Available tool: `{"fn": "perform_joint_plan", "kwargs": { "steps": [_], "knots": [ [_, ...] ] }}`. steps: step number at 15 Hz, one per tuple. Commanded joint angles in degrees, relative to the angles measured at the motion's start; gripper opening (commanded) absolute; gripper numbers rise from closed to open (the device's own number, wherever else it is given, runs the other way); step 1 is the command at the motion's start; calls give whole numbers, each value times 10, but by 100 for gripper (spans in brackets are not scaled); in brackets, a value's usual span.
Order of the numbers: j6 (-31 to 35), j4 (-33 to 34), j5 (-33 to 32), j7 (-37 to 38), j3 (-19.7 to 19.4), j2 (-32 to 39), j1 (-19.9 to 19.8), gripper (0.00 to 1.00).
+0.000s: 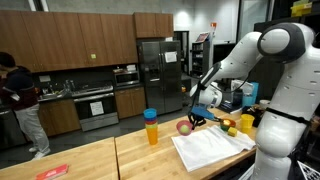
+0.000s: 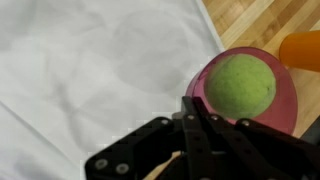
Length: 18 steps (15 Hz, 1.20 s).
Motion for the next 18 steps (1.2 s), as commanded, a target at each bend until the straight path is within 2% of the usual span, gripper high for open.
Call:
{"fn": "perform_joint_plan", "kwargs": {
  "steps": [1,2,3,11,12,15,18],
  "knots": [
    [-57,25,58,-89,4,4,-23,1],
    [-57,25,47,-96,19,0,-26,1],
    [-42,14,42,-72,24,3,-38,4],
    [-48,20,41,-85,35,3,-36,4],
    [-48,20,41,-85,35,3,-36,1],
    [-87,45,81,-113,17,38,-43,1],
    [-92,74,69,-115,16,91,-71,1]
  ]
}}
